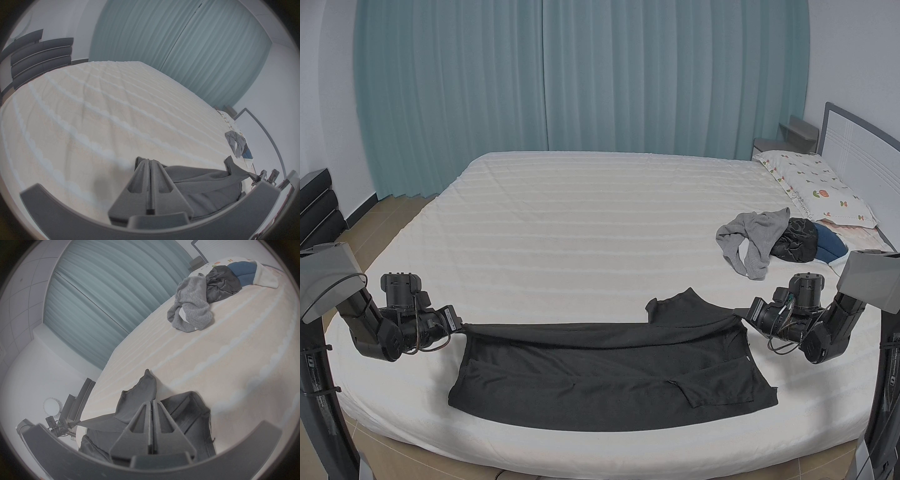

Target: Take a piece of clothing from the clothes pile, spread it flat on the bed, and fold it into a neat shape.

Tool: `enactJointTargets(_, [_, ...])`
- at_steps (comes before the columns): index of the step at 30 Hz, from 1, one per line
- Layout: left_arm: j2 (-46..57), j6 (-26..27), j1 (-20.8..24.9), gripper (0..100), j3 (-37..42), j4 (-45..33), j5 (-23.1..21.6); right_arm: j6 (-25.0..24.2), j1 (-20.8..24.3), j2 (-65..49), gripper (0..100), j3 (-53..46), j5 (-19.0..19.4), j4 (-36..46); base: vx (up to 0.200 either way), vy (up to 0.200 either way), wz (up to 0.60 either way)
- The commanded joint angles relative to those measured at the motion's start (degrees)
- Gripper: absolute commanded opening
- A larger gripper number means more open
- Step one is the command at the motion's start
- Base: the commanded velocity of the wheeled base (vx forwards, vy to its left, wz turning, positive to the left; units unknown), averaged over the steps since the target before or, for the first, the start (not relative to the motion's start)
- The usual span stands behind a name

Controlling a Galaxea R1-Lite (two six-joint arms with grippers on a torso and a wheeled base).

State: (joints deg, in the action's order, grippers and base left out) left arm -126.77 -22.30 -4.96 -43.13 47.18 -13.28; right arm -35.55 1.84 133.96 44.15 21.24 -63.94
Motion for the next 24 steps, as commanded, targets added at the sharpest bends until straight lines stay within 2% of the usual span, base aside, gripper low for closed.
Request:
enactJointTargets(1, [0.30,1.20,-0.05,0,3.05,0.28,-0.08,0.04,-0.70,-1.60,0,-3.64,0.21,-1.71,0.000,0.000,0.00])
enactJointTargets(9, [0.91,1.29,-0.66,0,6.57,3.62,-0.44,0.57,-2.10,-4.41,0,-9.44,3.02,-3.38,0.000,0.000,0.00])
enactJointTargets(11, [0.30,2.35,-0.66,0,9.64,6.44,-0.52,3.82,-2.19,-4.06,0,-12.51,3.37,-4.09,0.000,0.000,0.00])
enactJointTargets(16, [-0.76,4.10,-0.66,0,13.51,11.18,-0.61,7.33,-2.19,-2.39,0,-16.64,3.46,-6.64,0.000,0.000,0.00])
enactJointTargets(24, [-2.69,4.37,-0.58,0,17.47,16.02,-0.61,8.57,-3.07,-0.63,0,-19.72,3.46,-8.66,0.000,0.000,0.00])
